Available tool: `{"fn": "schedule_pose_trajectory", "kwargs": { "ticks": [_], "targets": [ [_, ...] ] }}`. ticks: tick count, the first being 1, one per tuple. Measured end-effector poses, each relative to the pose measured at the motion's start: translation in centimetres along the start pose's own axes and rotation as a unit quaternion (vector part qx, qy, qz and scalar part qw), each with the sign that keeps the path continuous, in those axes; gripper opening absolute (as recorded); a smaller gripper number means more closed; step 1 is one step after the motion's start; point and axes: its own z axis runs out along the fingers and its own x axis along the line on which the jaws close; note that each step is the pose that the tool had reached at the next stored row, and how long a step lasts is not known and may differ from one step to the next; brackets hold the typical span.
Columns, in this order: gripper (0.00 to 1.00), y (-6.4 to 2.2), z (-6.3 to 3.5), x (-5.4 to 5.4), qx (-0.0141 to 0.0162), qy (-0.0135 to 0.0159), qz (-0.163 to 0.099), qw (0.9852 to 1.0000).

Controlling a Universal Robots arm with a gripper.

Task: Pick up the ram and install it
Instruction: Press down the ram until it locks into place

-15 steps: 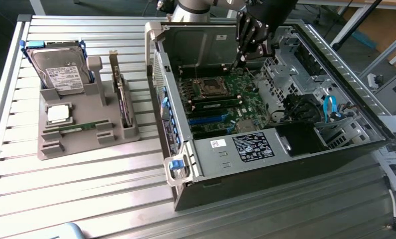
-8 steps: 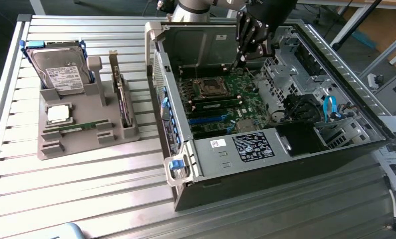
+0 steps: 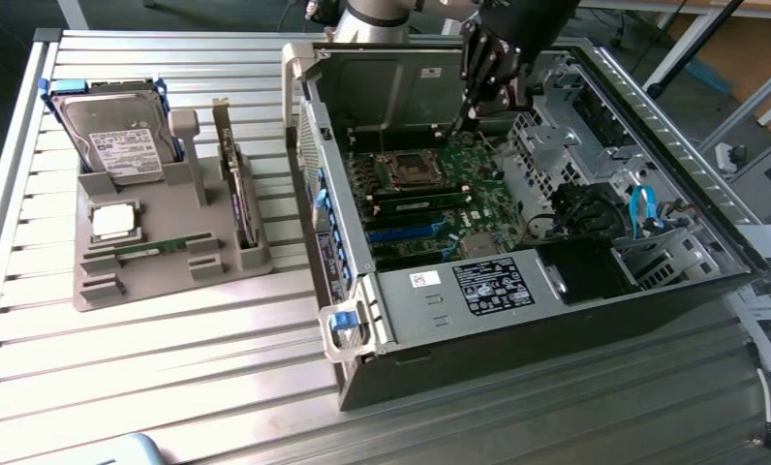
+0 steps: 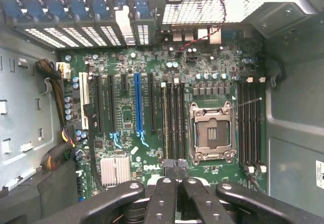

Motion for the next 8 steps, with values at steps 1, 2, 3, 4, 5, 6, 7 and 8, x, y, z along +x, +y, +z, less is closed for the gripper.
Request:
{"fn": "schedule_pose_trajectory", "kwargs": {
  "ticks": [1,2,3,4,5,6,7,8],
  "targets": [
    [0.11,0.0,0.0,0.0,0.0003,-0.0001,0.006,1.0],
    [0.11,0.0,0.0,0.0,0.0006,-0.0001,0.011,0.9999],
    [0.11,0.0,0.01,0.0,0.0009,-0.0002,0.016,0.9999],
    [0.11,0.0,0.01,0.0,0.0012,-0.0003,0.021,0.9998],
    [0.11,0.0,0.01,0.0,0.0015,-0.0003,0.027,0.9996],
    [0.11,0.0,0.02,0.0,0.0018,-0.0004,0.032,0.9995],
    [0.11,0.0,0.02,0.0,0.002,-0.0005,0.037,0.9993],
    [0.11,0.0,0.02,0.0,0.0023,-0.0007,0.043,0.9991]
  ]
}}
